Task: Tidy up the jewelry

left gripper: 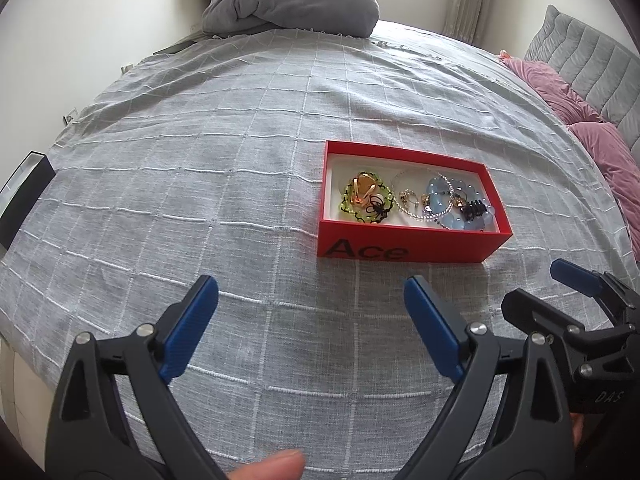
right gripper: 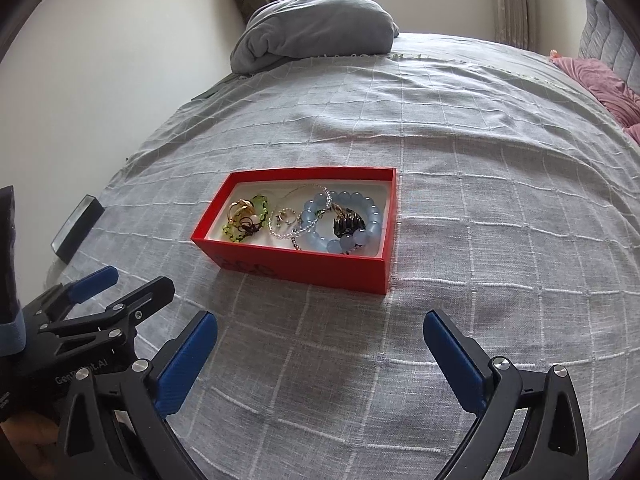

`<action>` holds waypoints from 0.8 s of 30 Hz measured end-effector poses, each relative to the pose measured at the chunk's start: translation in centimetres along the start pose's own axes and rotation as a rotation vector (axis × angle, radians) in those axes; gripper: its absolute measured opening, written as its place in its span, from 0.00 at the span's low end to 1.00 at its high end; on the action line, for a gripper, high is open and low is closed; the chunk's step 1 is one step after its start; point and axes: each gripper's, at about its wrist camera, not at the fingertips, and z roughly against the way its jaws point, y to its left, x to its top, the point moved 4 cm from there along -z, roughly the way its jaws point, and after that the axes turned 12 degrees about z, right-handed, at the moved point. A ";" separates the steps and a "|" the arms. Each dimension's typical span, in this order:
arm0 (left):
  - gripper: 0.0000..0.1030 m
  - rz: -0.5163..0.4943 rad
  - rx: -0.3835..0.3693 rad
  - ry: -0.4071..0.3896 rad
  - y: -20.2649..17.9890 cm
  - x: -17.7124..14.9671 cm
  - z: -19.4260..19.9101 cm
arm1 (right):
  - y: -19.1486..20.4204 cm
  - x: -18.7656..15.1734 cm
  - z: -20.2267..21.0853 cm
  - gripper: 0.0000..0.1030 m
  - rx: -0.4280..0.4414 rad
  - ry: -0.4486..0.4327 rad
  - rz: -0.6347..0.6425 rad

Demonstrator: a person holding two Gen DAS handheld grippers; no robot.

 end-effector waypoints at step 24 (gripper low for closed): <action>0.91 -0.014 -0.001 -0.001 -0.4 -0.2 0.0 | -0.1 -0.2 -0.1 1.00 0.004 0.013 -0.007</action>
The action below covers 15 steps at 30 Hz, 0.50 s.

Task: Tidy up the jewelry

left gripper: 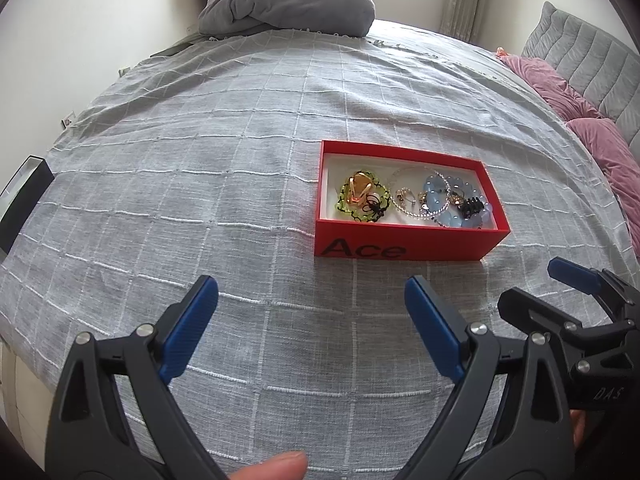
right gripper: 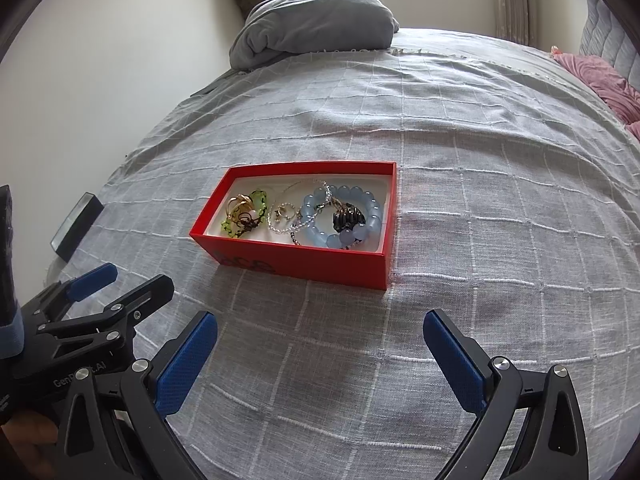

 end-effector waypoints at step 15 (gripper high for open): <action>0.92 -0.019 -0.002 -0.007 -0.3 -0.2 0.2 | -0.1 0.1 -0.1 1.00 0.000 0.000 -0.003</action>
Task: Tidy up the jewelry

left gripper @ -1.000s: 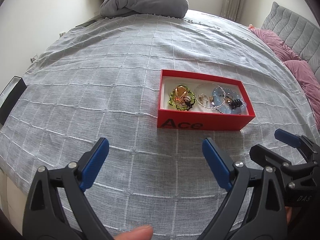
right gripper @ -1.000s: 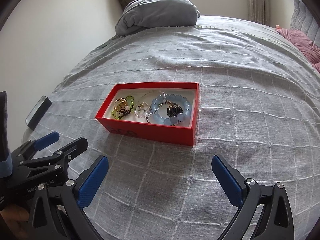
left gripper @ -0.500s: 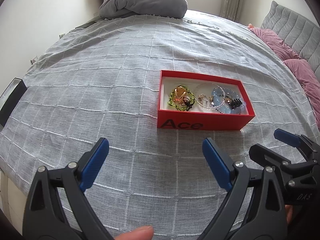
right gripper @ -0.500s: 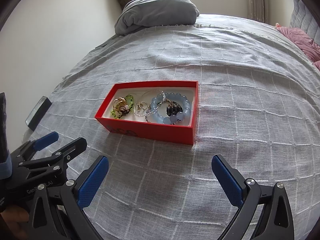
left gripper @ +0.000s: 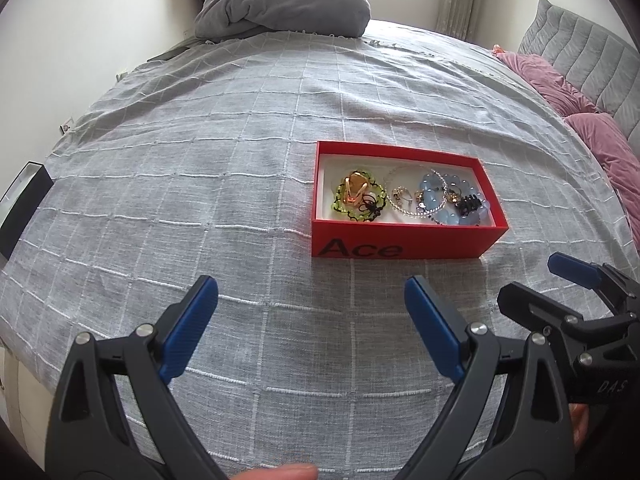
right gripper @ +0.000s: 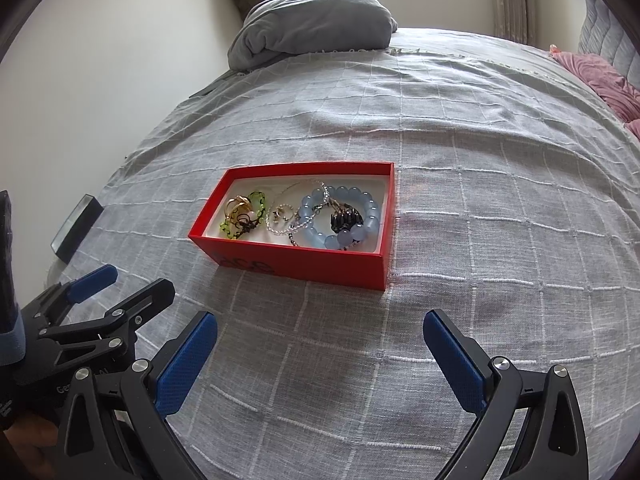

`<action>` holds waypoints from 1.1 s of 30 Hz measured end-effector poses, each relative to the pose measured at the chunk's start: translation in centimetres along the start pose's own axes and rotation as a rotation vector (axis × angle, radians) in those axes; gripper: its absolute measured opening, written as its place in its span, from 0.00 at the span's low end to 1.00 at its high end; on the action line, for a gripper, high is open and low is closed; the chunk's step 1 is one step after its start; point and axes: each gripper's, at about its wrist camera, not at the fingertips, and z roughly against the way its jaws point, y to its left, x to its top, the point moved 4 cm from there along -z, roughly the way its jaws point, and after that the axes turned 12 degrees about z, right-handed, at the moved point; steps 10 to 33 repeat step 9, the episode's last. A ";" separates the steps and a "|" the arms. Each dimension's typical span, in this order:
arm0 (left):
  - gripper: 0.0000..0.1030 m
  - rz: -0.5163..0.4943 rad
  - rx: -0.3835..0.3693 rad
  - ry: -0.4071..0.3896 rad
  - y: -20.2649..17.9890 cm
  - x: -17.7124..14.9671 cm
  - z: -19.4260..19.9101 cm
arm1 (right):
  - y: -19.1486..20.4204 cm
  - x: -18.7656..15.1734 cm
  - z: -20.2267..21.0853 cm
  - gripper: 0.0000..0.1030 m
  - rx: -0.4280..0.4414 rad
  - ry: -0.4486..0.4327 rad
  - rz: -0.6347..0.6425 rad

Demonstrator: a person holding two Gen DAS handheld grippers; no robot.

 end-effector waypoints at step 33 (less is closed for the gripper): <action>0.92 -0.012 -0.004 -0.014 -0.3 0.0 0.2 | 0.0 0.0 0.0 1.00 0.001 0.001 0.000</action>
